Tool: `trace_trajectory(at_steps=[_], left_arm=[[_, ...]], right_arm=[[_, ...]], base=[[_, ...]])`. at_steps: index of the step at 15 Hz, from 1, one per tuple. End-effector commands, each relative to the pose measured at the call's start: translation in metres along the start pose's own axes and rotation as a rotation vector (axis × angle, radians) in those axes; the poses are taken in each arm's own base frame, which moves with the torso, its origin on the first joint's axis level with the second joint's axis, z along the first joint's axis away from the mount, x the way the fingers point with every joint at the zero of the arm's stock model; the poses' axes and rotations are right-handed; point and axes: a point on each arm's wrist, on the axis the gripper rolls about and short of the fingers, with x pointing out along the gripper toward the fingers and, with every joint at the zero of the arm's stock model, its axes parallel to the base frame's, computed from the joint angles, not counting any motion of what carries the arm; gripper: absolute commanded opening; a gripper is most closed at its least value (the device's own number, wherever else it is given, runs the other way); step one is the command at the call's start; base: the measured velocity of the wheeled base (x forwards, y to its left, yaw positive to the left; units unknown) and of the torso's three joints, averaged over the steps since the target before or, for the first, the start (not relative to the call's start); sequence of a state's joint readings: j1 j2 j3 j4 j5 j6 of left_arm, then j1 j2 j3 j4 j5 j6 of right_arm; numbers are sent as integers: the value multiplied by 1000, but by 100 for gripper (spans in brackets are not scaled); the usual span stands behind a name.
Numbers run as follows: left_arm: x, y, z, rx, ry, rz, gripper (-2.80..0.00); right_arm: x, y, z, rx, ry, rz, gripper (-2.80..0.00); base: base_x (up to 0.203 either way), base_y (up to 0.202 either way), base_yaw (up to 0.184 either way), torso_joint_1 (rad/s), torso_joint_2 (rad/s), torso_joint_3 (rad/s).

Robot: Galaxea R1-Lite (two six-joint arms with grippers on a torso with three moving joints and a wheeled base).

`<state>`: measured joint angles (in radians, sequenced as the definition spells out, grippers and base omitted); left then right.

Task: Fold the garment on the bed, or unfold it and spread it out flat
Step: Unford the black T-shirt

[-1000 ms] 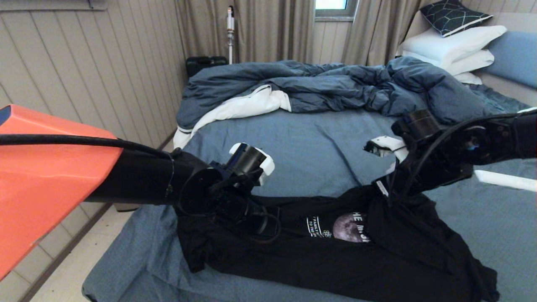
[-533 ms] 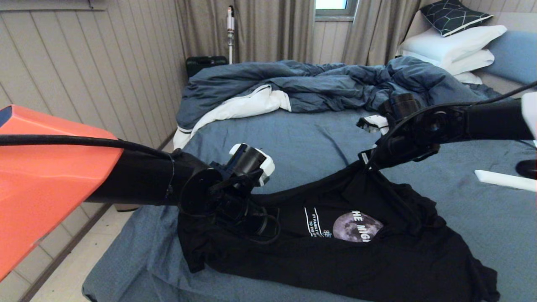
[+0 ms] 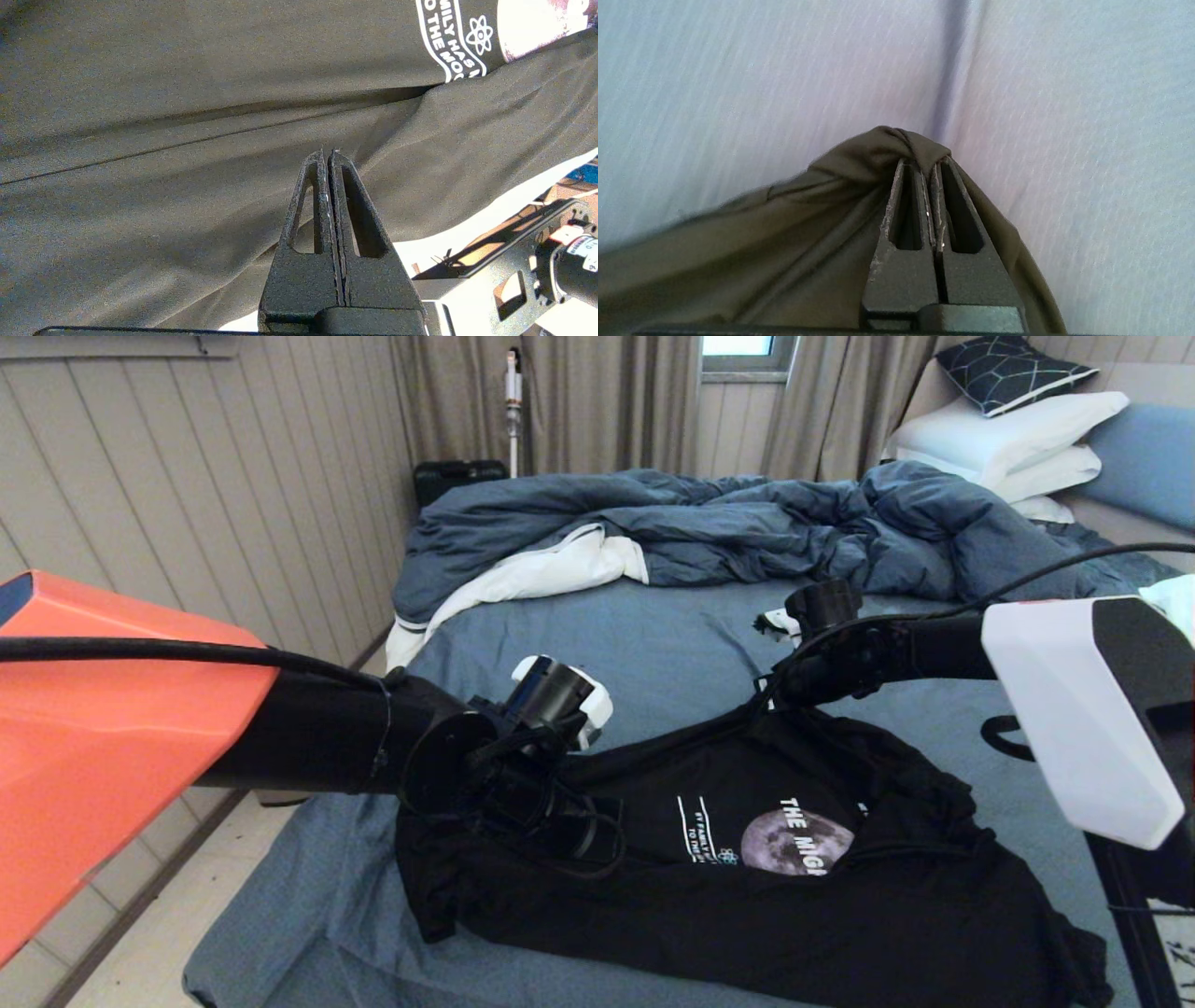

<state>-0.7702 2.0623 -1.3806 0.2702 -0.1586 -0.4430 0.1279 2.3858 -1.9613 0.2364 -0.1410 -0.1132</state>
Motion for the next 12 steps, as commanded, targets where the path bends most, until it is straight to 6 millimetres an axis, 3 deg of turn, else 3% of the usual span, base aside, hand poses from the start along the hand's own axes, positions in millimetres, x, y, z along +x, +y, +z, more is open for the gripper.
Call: trace_trajectory(at_steps=[1, 7, 12], left_arm=[[0, 0, 0, -4, 1, 0, -280], [-4, -1, 1, -12, -13, 0, -280], [-6, -1, 1, -12, -14, 1, -280]], right_arm=[[10, 0, -2, 11, -26, -24, -280], [10, -1, 14, 92, -180, -103, -280], [11, -3, 14, 89, -193, -151, -280]], base=[[0, 0, 0, 0, 0, 0], [0, 0, 0, 0, 0, 0], [0, 0, 0, 0, 0, 0]])
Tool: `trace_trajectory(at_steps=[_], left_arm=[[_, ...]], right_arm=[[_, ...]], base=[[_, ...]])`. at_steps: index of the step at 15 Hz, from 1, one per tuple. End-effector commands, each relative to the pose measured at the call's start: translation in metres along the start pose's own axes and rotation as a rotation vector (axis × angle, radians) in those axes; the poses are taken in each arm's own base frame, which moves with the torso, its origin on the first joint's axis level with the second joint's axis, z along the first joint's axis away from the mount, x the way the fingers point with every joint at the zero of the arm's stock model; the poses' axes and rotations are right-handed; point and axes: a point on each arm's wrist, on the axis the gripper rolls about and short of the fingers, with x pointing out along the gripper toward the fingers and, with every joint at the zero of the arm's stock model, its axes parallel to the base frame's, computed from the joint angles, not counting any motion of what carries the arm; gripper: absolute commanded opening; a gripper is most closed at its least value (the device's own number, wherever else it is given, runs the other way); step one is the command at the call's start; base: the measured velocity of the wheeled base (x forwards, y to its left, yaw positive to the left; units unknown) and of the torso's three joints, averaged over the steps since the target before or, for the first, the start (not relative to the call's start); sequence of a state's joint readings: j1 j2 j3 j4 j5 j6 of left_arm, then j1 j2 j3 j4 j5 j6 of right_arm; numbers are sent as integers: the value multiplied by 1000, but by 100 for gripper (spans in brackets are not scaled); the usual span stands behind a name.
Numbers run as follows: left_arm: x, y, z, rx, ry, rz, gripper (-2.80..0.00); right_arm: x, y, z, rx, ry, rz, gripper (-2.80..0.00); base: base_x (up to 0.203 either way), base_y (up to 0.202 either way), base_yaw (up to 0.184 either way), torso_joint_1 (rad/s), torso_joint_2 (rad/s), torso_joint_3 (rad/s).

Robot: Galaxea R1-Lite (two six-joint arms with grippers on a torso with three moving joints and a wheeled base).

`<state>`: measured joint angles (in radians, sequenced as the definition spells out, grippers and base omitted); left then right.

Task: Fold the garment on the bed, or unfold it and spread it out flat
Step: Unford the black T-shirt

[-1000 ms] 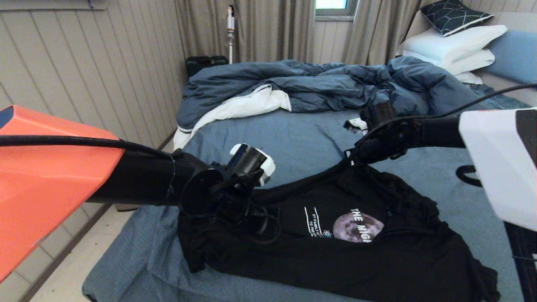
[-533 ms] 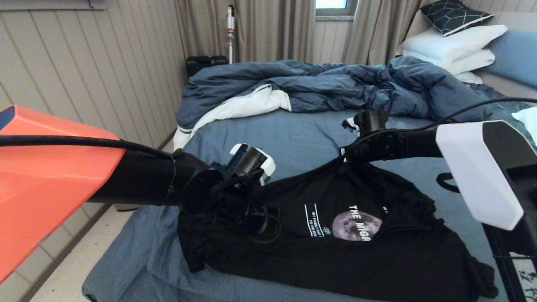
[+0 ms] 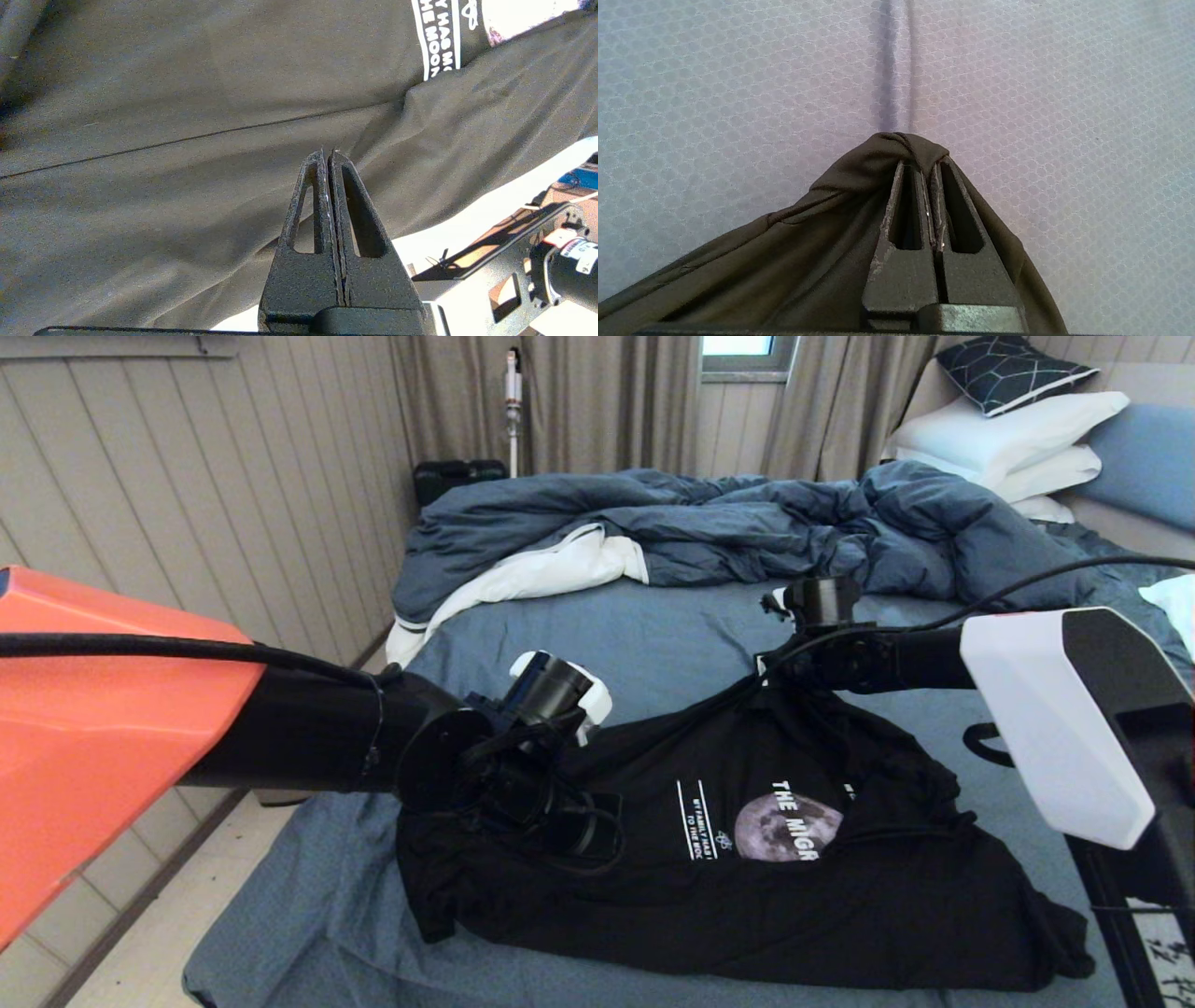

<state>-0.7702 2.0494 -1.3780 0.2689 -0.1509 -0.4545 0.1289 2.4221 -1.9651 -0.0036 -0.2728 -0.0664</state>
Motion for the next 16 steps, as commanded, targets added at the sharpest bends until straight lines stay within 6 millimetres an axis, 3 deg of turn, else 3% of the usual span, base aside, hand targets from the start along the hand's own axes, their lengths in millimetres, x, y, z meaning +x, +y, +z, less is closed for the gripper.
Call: trace_trajectory(at_steps=[1, 4, 5, 11, 16], left_arm=[[-1, 0, 0, -3, 0, -1, -280], [-1, 0, 0, -3, 0, -1, -280], [-1, 0, 0, -3, 0, -1, -280], [-2, 0, 0, -3, -2, 0, -280], [-7, -2, 1, -2, -15, -5, -280]], right_arm=[[-1, -2, 1, 2, -4, -5, -280], [-1, -2, 1, 4, -6, -4, -280], [-1, -1, 1, 6, -2, 3, 0], [-7, 0, 6, 12, -10, 31, 0], [-53, -15, 38, 111, -22, 51, 0]], base=[[0, 0, 0, 0, 0, 0], [0, 0, 0, 0, 0, 0], [0, 0, 0, 0, 0, 0], [0, 0, 0, 0, 0, 0], [0, 0, 0, 0, 0, 0]])
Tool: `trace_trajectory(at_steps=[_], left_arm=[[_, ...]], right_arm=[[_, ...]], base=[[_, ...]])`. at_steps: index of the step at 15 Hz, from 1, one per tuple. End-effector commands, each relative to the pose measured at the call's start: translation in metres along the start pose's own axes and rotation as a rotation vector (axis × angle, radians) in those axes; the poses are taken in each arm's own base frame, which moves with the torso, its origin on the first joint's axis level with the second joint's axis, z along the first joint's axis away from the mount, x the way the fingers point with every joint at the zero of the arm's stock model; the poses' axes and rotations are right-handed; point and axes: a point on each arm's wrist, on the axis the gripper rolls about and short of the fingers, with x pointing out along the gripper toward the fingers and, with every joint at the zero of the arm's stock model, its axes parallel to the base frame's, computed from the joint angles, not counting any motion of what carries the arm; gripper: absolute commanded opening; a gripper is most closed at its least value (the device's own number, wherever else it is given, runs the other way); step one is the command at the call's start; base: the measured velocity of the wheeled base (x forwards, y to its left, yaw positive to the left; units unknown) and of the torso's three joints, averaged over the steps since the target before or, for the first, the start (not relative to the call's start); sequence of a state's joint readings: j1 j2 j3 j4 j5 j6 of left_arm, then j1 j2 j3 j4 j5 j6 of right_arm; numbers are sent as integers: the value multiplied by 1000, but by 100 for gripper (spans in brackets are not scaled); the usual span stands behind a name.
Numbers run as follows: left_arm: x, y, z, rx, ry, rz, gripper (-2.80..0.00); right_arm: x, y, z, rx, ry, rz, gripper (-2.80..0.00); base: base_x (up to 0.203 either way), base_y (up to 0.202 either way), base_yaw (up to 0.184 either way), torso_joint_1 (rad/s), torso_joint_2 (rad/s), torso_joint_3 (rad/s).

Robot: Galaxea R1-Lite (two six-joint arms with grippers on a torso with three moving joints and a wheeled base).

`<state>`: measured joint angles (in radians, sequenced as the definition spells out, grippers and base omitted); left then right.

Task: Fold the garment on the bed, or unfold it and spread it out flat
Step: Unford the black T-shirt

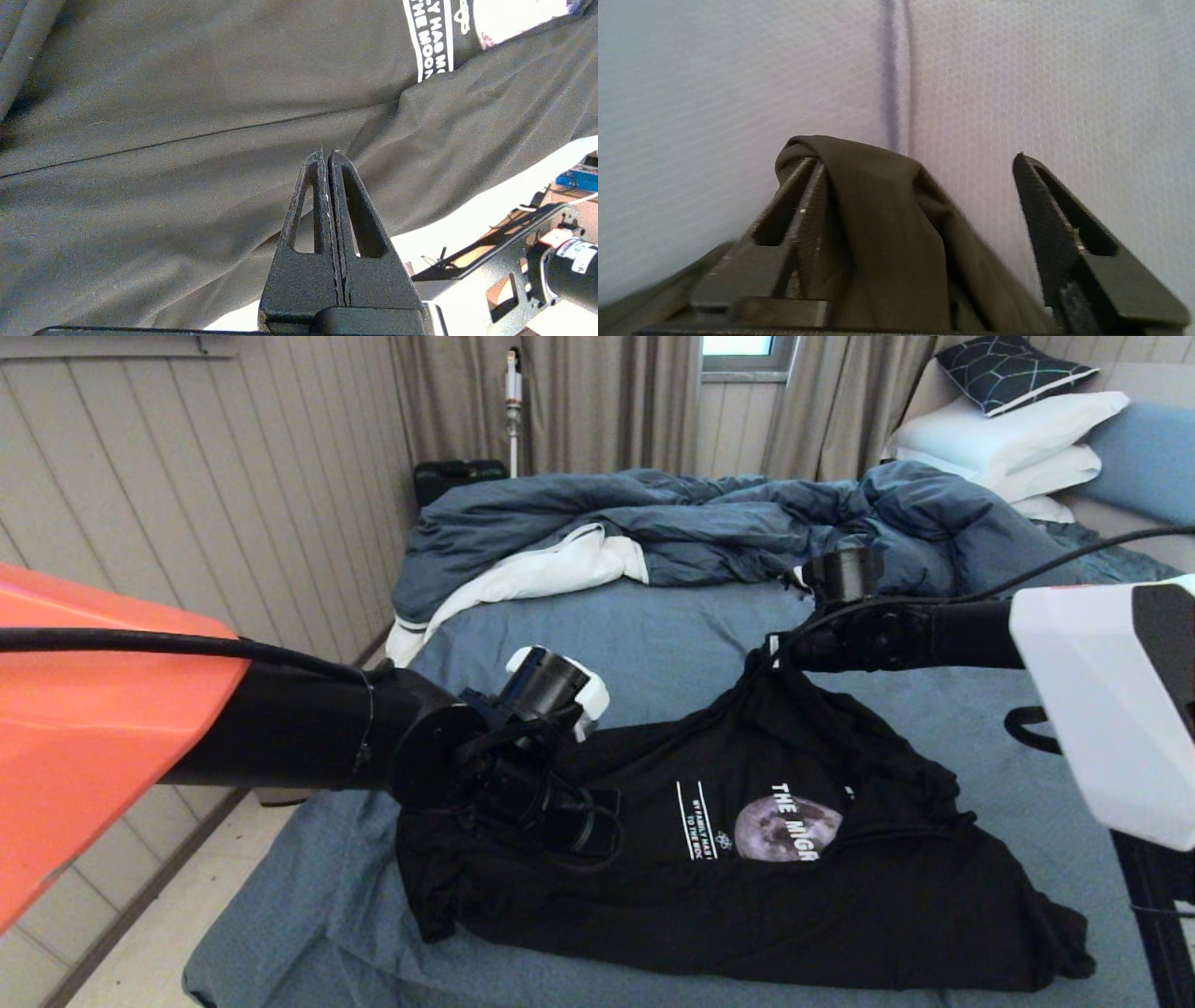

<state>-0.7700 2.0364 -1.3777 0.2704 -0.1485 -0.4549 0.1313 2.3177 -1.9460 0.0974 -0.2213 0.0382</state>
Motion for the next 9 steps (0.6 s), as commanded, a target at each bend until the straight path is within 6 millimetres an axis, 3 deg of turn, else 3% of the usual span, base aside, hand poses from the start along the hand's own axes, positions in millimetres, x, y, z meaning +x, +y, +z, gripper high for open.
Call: trace_trajectory(at_steps=[1, 6, 9], left_arm=[[-5, -1, 1, -2, -9, -6, -280], [-7, -2, 0, 0, -12, -9, -280], [-8, -2, 0, 0, -13, -10, -280]], right_arm=[[-25, -7, 19, 22, -29, 8, 0], [-22, -12, 20, 29, -31, 3, 0], [-10, -16, 20, 46, -86, -5, 0]], base=[[0, 0, 0, 0, 0, 0], [0, 0, 0, 0, 0, 0], [0, 0, 0, 0, 0, 0]])
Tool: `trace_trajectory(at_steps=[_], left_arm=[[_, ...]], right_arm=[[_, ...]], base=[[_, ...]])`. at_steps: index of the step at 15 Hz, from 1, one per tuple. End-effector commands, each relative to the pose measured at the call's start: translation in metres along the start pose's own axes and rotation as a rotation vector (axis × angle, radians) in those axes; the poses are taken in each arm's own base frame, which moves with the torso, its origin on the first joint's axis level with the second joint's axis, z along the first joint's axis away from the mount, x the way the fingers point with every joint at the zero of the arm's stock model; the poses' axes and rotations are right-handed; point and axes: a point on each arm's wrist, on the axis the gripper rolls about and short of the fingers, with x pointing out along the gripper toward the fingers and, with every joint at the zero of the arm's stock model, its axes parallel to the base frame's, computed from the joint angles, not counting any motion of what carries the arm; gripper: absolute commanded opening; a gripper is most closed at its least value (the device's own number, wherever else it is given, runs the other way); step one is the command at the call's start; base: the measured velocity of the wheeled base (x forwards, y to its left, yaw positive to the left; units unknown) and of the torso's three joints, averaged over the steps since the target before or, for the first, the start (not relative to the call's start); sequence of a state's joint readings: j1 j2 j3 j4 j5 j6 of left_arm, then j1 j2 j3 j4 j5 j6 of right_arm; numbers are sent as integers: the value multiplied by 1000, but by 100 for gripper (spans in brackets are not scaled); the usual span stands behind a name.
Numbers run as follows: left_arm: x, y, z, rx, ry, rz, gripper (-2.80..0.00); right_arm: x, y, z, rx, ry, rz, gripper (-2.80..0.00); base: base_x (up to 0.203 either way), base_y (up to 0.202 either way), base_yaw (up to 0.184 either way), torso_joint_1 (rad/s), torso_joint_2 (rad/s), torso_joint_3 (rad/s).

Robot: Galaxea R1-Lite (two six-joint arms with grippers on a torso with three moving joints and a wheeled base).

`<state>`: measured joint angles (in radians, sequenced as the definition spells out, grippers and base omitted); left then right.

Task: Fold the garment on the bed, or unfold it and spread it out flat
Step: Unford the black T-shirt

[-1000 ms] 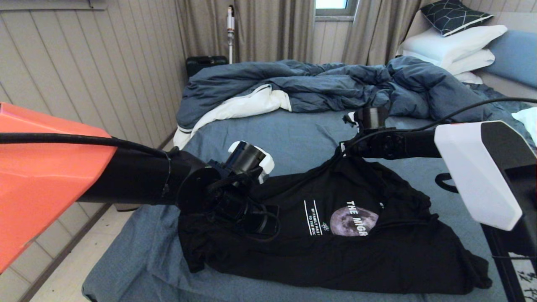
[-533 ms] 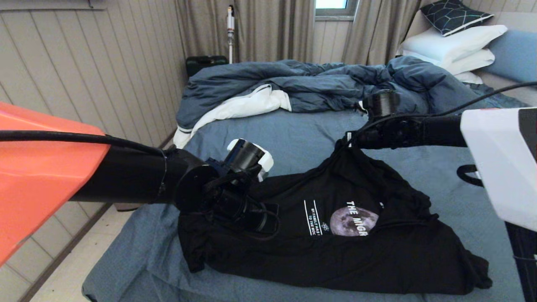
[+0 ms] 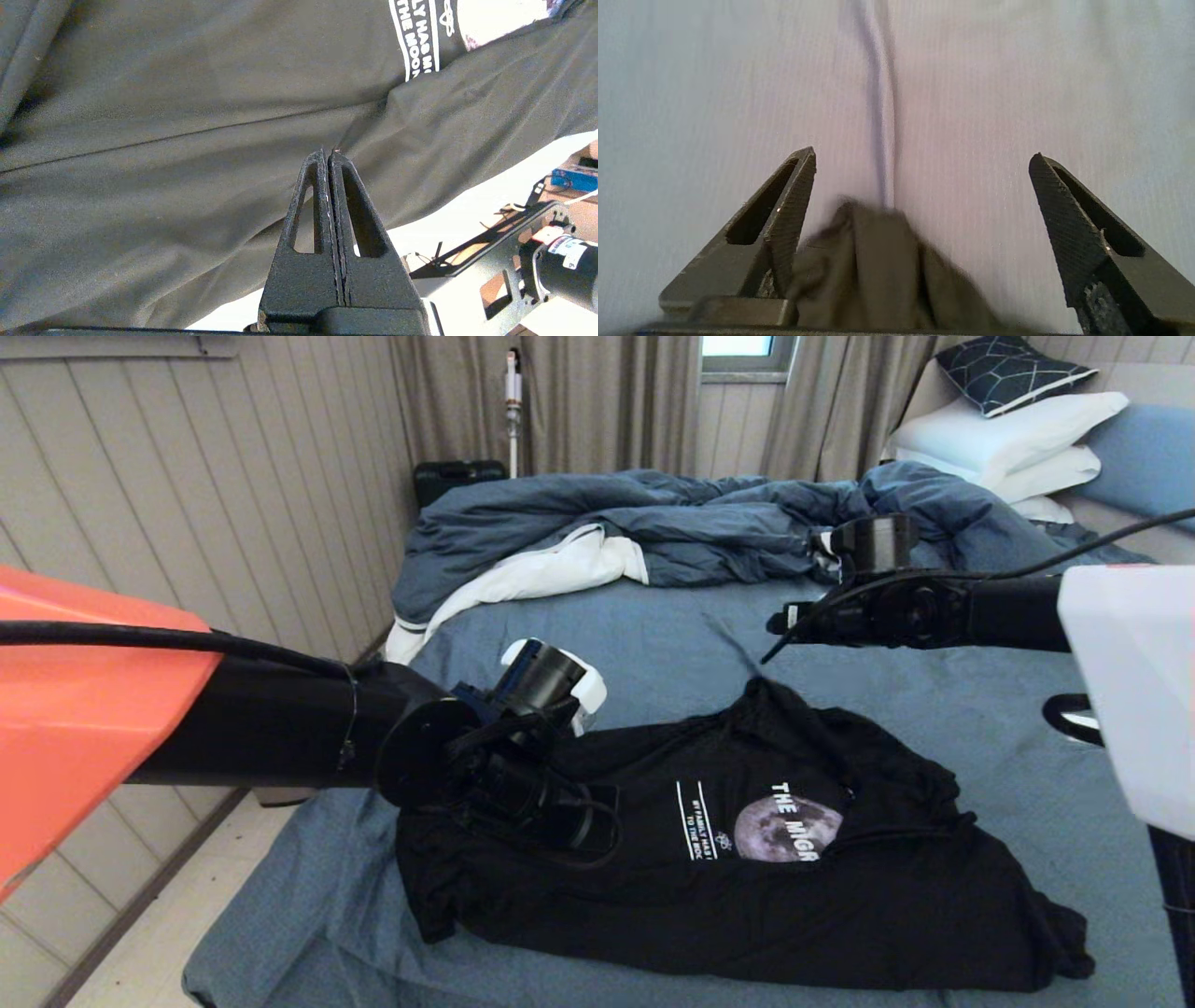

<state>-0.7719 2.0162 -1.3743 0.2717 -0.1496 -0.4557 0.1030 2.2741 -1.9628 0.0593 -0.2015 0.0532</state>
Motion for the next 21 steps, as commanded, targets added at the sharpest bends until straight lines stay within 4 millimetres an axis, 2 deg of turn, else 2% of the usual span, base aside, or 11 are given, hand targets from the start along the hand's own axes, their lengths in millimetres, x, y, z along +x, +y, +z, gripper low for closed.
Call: trace_trajectory(at_steps=[1, 5, 8, 9, 11, 15, 19, 21], left_arm=[[0, 0, 0, -3, 1, 0, -280], [0, 0, 0, -3, 1, 0, -280], [-3, -1, 1, -2, -7, -4, -280], [-6, -1, 1, -1, -13, -7, -280], [-11, -2, 2, 0, -21, -11, -280], [-15, -4, 1, 2, -25, -17, -280], [-13, -5, 0, 4, -17, -22, -280], [-11, -5, 0, 3, -12, -20, -280]], right_arm=[[8, -2, -5, 4, -6, -7, 0], [6, -3, -4, 12, -5, -5, 0], [-15, -4, -1, 13, 101, 2, 0], [-28, -5, 3, 26, 139, 16, -280], [-54, -7, 7, 44, 239, 115, -280], [-84, -13, -7, 43, 451, 130, -280], [-103, -17, -40, 22, 590, 122, -280], [-112, -11, -57, -3, 646, 138, -280]], base=[[0, 0, 0, 0, 0, 0], [0, 0, 0, 0, 0, 0], [0, 0, 0, 0, 0, 0], [0, 0, 0, 0, 0, 0], [0, 0, 0, 0, 0, 0], [0, 0, 0, 0, 0, 0], [0, 0, 0, 0, 0, 0], [0, 0, 0, 0, 0, 0]])
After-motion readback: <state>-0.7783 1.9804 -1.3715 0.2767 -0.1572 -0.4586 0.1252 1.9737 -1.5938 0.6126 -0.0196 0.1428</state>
